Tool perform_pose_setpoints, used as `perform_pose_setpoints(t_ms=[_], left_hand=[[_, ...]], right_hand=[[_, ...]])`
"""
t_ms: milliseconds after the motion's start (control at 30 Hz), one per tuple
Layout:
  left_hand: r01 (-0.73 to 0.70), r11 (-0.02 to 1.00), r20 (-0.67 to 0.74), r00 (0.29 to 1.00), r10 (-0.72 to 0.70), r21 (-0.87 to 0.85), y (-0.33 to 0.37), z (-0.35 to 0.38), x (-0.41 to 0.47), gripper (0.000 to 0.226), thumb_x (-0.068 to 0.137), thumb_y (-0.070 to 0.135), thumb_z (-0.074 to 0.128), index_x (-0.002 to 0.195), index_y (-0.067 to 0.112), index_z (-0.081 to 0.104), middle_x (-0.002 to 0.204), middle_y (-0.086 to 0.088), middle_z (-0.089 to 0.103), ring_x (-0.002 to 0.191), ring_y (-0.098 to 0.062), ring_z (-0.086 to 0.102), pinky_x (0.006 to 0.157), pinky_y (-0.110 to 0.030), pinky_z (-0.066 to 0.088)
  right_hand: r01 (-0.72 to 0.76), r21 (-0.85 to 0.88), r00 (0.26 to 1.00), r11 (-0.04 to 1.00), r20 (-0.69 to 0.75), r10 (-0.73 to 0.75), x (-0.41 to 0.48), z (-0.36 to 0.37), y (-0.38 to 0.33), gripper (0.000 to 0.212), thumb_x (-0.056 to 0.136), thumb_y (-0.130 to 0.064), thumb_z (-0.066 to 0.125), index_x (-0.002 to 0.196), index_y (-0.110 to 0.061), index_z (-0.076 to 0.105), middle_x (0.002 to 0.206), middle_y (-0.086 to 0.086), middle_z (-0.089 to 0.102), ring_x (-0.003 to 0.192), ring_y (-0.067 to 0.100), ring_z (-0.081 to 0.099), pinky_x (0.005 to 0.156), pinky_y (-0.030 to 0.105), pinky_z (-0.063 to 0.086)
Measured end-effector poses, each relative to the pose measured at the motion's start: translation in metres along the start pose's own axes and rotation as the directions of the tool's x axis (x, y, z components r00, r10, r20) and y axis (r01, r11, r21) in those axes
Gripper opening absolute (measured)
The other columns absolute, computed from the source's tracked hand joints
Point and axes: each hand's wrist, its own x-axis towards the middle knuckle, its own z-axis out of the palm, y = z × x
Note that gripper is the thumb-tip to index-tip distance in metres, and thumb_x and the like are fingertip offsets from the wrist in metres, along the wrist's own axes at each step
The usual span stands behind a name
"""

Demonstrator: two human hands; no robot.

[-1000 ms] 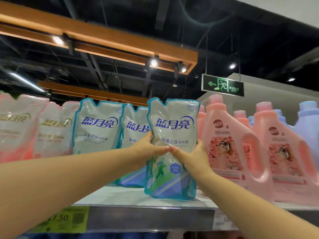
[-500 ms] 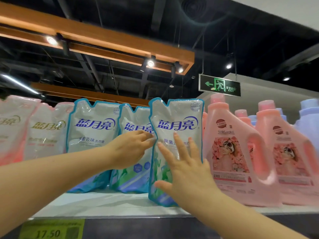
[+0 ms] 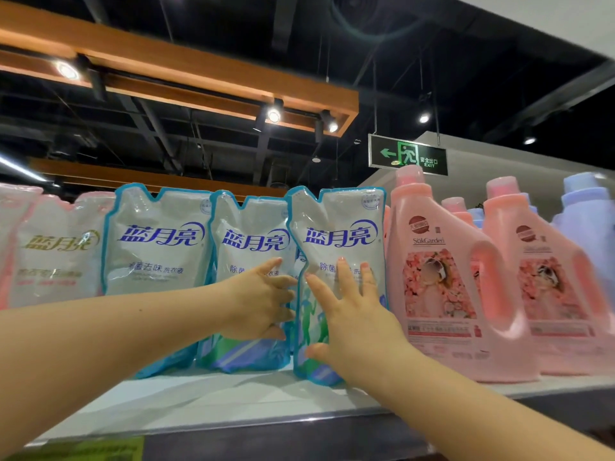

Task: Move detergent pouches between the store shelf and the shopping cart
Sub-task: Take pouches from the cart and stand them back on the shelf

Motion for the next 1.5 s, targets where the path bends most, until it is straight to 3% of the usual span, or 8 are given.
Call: perform_pose_setpoints(t_ms=[200,367,567,700,833,1067,1200,1500], left_hand=[[0.05,0.999,0.059,0.997,-0.05,0.007,-0.002,0.008,0.0,0.059,0.09,0.053,0.017,0.127,0.027,0.055,0.131,-0.002,0.056,0.136,-0.025,0.035,0.111,-0.056,0.016],[0.024,0.999,0.011,1.0,-0.024,0.036,-0.006,0.017,-0.004,0.053,0.085,0.054,0.024,0.092,0.034,0.072,0.088,0.007,0.07,0.102,-0.019,0.064,0.091,-0.051,0.047],[0.002,0.999,-0.052,0.999,-0.004,-0.034,-0.007,0.018,-0.005,0.051,0.083,0.054,0.025,0.086,0.035,0.073,0.084,0.008,0.068,0.097,-0.018,0.065,0.088,-0.048,0.05],[0.006,1.0,0.045,0.999,-0.005,-0.03,-0.007,0.016,-0.001,0.066,0.086,0.053,0.01,0.116,0.025,0.062,0.112,-0.002,0.062,0.124,-0.026,0.047,0.109,-0.056,0.024],[0.018,1.0,-0.002,1.0,-0.018,0.008,-0.007,0.015,-0.005,0.055,0.086,0.052,0.022,0.095,0.029,0.071,0.089,0.004,0.066,0.1,-0.021,0.061,0.096,-0.052,0.043],[-0.006,0.999,-0.247,0.969,-0.003,-0.038,-0.002,0.019,0.003,0.036,0.077,0.047,0.037,0.072,0.029,0.068,0.07,0.01,0.063,0.075,-0.013,0.063,0.083,-0.041,0.053],[0.007,0.998,-0.255,0.967,-0.025,-0.069,0.0,0.024,0.007,0.028,0.068,0.045,0.05,0.073,0.028,0.071,0.077,0.005,0.065,0.078,-0.015,0.064,0.079,-0.038,0.055],[0.09,0.995,-0.143,0.985,-0.095,-0.04,0.005,0.025,0.009,0.043,0.074,0.04,0.032,0.077,0.026,0.072,0.085,0.0,0.065,0.086,-0.02,0.065,0.08,-0.039,0.056]], right_hand=[[0.003,-0.004,0.999,1.0,0.041,-0.003,0.017,0.011,0.008,0.098,0.082,-0.056,0.059,0.146,-0.04,-0.013,0.155,0.0,-0.025,0.142,0.036,-0.021,0.11,0.051,0.03],[0.024,-0.009,0.995,1.0,0.096,-0.023,0.03,0.014,0.016,0.105,0.076,-0.05,0.07,0.147,-0.038,-0.007,0.156,0.003,-0.02,0.142,0.039,-0.018,0.11,0.051,0.028],[0.048,0.005,0.993,0.999,0.111,-0.048,0.041,0.016,0.02,0.112,0.069,-0.042,0.078,0.147,-0.036,-0.002,0.155,0.003,-0.012,0.142,0.041,-0.014,0.111,0.051,0.03],[0.086,-0.014,0.992,0.996,0.089,-0.084,0.04,0.019,0.021,0.112,0.069,-0.046,0.077,0.147,-0.035,-0.002,0.156,0.0,-0.009,0.142,0.041,-0.012,0.112,0.05,0.026],[0.127,-0.038,0.988,0.991,0.091,-0.123,0.04,0.017,0.023,0.112,0.071,-0.048,0.075,0.148,-0.032,-0.004,0.157,0.001,-0.01,0.143,0.039,-0.012,0.116,0.048,0.014],[0.127,0.107,0.986,0.986,0.093,-0.137,0.046,0.025,0.027,0.11,0.072,-0.041,0.076,0.147,-0.036,-0.004,0.156,-0.008,-0.01,0.144,0.033,-0.016,0.115,0.048,0.023],[0.083,0.055,0.993,0.995,0.084,-0.087,0.052,0.03,0.019,0.106,0.076,-0.032,0.076,0.146,-0.037,-0.004,0.156,-0.005,-0.01,0.143,0.037,-0.014,0.109,0.05,0.035],[0.083,0.033,0.995,0.996,0.054,-0.085,0.058,0.037,0.016,0.094,0.085,-0.016,0.065,0.146,-0.036,-0.004,0.156,-0.002,-0.012,0.142,0.041,-0.015,0.109,0.049,0.035]])
